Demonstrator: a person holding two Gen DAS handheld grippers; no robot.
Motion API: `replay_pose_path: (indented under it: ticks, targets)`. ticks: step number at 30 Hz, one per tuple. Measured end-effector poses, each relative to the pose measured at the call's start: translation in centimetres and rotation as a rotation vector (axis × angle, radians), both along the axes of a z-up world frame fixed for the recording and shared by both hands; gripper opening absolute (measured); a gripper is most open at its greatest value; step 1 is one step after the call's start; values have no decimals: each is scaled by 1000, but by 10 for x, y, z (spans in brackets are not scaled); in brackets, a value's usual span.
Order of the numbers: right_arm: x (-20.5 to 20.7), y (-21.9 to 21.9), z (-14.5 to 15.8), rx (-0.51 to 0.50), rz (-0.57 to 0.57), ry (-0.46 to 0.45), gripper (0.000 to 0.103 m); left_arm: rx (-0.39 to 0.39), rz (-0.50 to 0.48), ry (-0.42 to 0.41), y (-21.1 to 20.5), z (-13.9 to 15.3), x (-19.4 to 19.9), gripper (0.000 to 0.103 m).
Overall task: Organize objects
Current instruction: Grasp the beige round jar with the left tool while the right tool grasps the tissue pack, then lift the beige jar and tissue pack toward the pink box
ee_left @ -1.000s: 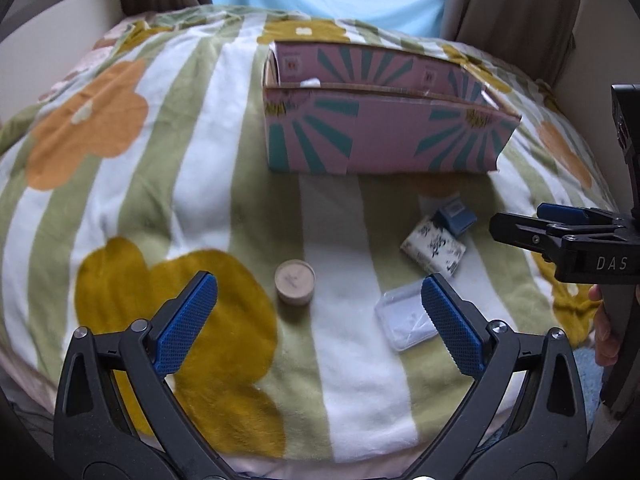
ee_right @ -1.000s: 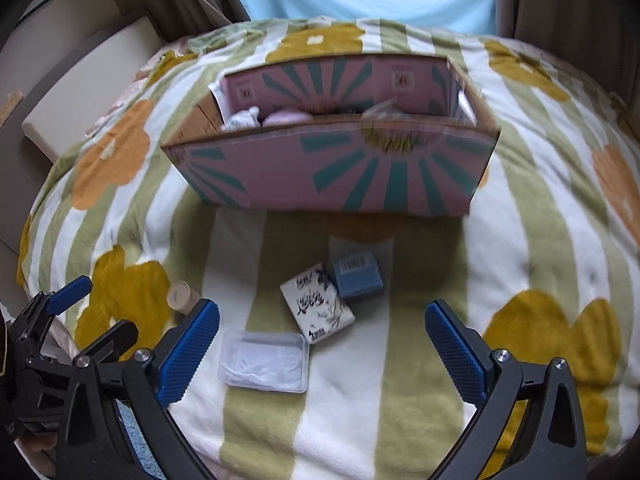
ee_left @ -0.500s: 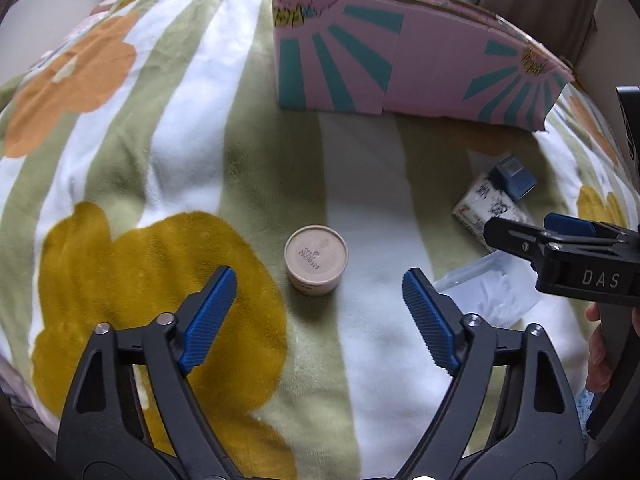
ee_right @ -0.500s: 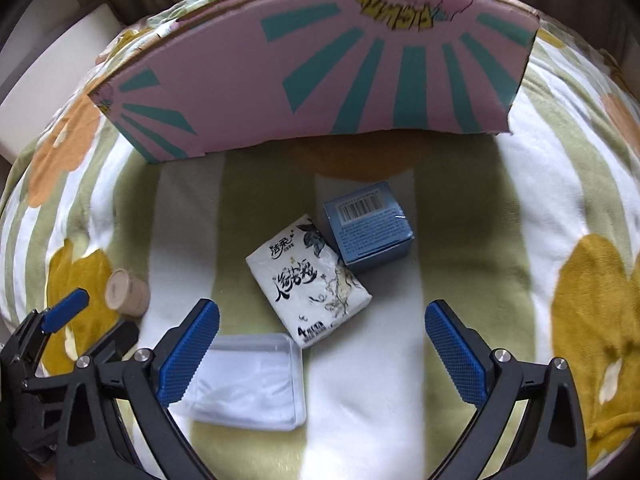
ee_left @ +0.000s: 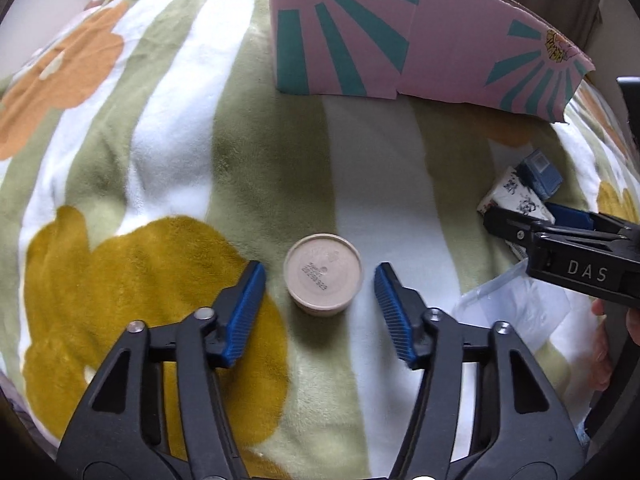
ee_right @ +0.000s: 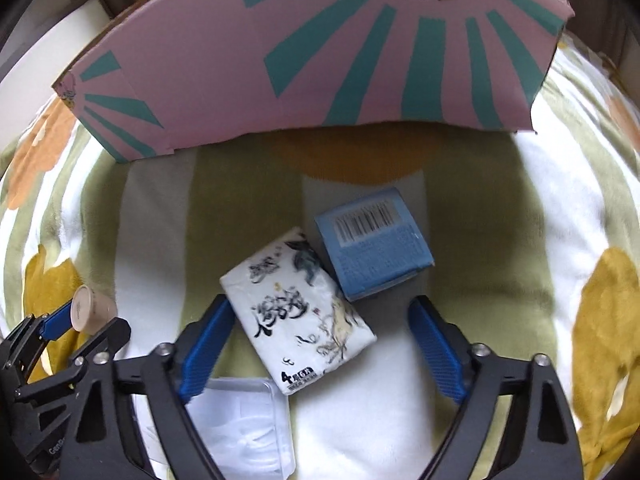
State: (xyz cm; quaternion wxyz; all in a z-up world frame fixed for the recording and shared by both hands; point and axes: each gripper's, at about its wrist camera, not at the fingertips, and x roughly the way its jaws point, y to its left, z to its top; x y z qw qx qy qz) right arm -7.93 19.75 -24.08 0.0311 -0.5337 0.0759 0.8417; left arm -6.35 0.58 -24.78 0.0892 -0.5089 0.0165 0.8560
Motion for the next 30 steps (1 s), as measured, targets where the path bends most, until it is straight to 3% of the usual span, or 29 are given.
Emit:
replay_pose_path:
  ticks: [8, 30]
  targets:
    - [5, 6, 3, -8, 16, 23, 57, -7, -2, 12, -1, -1, 1, 33]
    - [34, 32, 33, -46, 44, 98, 53, 50, 3, 39, -19, 14, 20, 31]
